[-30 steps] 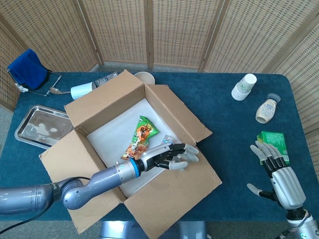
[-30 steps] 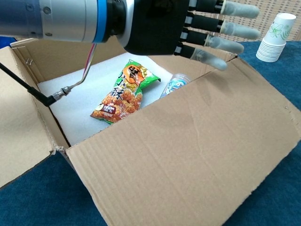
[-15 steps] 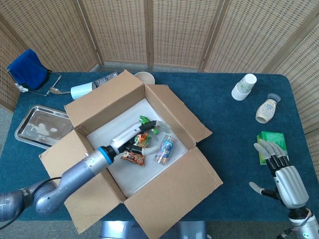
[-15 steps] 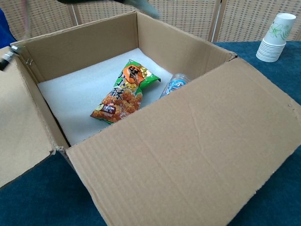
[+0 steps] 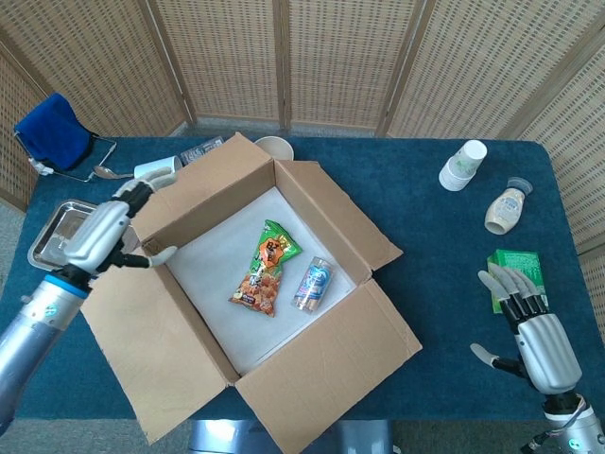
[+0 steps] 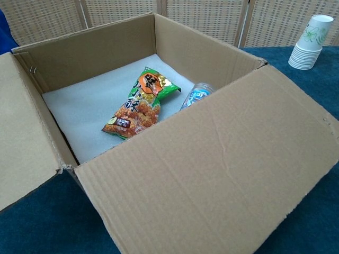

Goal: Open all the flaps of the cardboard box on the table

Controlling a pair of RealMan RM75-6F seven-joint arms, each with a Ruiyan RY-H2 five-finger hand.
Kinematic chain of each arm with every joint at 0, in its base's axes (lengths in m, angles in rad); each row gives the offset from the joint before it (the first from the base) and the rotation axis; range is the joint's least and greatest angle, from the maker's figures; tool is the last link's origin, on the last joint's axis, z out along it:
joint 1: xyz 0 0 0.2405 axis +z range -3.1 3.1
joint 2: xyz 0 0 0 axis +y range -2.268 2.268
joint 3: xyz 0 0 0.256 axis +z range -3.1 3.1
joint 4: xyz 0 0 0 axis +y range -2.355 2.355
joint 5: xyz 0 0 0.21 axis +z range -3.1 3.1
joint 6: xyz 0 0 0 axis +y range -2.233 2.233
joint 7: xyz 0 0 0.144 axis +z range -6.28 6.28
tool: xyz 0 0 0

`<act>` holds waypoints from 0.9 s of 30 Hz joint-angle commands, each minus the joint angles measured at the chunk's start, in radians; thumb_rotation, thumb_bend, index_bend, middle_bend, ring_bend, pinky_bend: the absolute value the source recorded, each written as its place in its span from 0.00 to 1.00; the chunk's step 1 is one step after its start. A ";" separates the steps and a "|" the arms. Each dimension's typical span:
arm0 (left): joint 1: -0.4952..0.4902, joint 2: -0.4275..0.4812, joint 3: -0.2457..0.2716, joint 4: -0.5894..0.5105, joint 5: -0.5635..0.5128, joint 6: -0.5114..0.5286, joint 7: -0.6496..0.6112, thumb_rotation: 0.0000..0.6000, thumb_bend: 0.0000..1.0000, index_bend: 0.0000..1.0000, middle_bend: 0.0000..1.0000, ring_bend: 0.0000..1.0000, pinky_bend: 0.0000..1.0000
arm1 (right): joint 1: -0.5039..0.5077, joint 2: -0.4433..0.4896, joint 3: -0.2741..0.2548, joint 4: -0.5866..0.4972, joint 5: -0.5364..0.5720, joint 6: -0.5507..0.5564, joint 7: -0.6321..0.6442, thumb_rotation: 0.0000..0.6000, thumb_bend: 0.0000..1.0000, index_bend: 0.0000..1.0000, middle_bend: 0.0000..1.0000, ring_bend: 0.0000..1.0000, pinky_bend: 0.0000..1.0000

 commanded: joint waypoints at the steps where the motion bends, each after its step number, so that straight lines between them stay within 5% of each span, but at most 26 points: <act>1: 0.070 0.041 0.050 0.034 0.073 0.081 0.031 1.00 0.00 0.08 0.00 0.00 0.01 | -0.001 -0.006 0.005 0.002 0.005 0.002 -0.009 1.00 0.00 0.00 0.00 0.00 0.00; 15: 0.366 -0.001 0.282 0.299 0.378 0.463 -0.002 1.00 0.00 0.08 0.00 0.00 0.00 | -0.019 -0.049 0.053 0.028 0.076 0.023 -0.181 1.00 0.00 0.00 0.00 0.00 0.00; 21: 0.493 -0.142 0.353 0.361 0.375 0.604 0.095 1.00 0.00 0.08 0.00 0.00 0.00 | -0.029 -0.042 0.062 -0.010 0.147 -0.015 -0.294 1.00 0.00 0.00 0.00 0.00 0.00; 27: 0.530 -0.211 0.359 0.356 0.359 0.655 0.215 1.00 0.00 0.05 0.00 0.00 0.00 | -0.034 -0.020 0.066 -0.040 0.175 -0.029 -0.302 1.00 0.00 0.00 0.00 0.00 0.00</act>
